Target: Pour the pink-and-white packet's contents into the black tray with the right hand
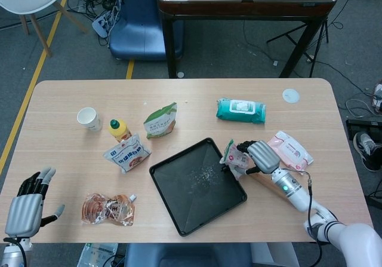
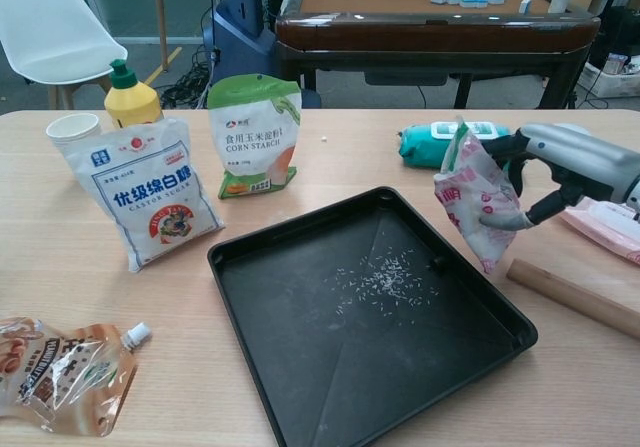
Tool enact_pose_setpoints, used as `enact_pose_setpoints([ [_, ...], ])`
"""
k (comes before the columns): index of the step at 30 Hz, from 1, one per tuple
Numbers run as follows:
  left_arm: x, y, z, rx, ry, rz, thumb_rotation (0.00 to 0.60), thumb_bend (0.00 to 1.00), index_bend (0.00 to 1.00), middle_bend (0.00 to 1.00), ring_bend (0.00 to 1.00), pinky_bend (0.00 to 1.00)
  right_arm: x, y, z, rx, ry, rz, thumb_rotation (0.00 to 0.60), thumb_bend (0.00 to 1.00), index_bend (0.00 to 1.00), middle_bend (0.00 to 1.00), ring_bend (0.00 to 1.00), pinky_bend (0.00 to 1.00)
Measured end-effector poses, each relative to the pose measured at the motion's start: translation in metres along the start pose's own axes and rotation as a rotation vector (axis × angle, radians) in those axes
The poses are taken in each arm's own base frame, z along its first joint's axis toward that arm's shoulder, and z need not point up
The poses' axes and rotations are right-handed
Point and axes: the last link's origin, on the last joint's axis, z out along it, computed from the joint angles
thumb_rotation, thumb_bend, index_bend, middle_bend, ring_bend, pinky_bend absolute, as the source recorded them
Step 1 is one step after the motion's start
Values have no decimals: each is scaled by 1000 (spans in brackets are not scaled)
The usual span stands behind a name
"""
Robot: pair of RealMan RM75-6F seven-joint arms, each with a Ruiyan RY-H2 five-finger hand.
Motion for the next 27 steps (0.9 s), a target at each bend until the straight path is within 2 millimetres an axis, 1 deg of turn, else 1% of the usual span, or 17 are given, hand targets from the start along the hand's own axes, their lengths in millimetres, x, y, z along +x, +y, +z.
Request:
enact_pose_setpoints([
  [8,-1,6,-1,-5,-5,6,600,205,99,100,68,90,-8,8,-8,23,-40,16,600,372,511,523,452,517],
  [18,-1,12,-1,-8,-9,13,600,204,99,100,66,90,-17,15,-9,25,-75,-30,600,371,511,526,452,517],
  [27,-2,15,-1,-10,-16,15,600,204,99,100,65,90,-13,19,-7,25,-60,-29,600,372,511,526,452,517],
])
